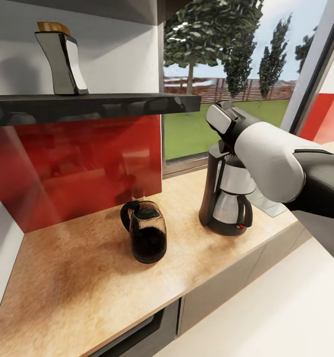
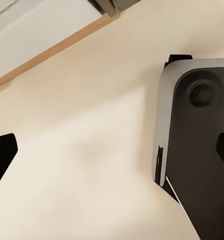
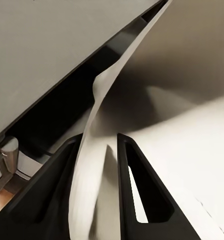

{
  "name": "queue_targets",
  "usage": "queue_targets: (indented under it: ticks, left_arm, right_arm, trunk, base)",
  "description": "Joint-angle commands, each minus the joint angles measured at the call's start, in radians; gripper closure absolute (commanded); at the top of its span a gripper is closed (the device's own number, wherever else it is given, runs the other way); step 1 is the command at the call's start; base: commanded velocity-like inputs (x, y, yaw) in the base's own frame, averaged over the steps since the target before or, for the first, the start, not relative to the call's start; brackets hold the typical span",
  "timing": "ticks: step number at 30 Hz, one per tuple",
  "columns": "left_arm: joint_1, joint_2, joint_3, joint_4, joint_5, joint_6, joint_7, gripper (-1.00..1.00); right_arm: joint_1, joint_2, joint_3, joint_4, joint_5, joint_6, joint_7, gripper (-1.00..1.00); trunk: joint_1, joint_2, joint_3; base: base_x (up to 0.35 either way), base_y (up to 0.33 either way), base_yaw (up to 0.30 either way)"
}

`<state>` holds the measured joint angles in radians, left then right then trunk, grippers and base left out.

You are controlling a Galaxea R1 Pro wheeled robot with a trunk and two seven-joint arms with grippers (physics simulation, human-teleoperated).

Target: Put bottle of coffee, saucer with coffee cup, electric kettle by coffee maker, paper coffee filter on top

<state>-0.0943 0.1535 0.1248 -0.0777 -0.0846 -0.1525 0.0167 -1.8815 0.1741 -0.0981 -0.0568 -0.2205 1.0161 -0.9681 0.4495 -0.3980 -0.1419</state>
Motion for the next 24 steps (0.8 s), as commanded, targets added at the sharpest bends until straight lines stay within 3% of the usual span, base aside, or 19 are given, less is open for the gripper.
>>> queue_targets:
  ticks: [1,24]
  left_arm:
    - [-0.001,0.000,0.007,0.001,-0.009,-0.004,0.002,-1.00]
    - [-0.001,-0.002,0.007,0.001,-0.010,-0.004,0.002,-1.00]
  right_arm:
    - [-0.001,0.000,-0.008,-0.001,-0.004,0.001,-0.011,1.00]
    - [0.004,-0.025,-0.008,0.000,0.000,0.001,-0.015,1.00]
  trunk:
    - [0.001,-0.002,-0.002]
    - [0.001,-0.002,-0.002]
  base:
    - [0.000,0.000,0.000]
    - [0.000,0.000,0.000]
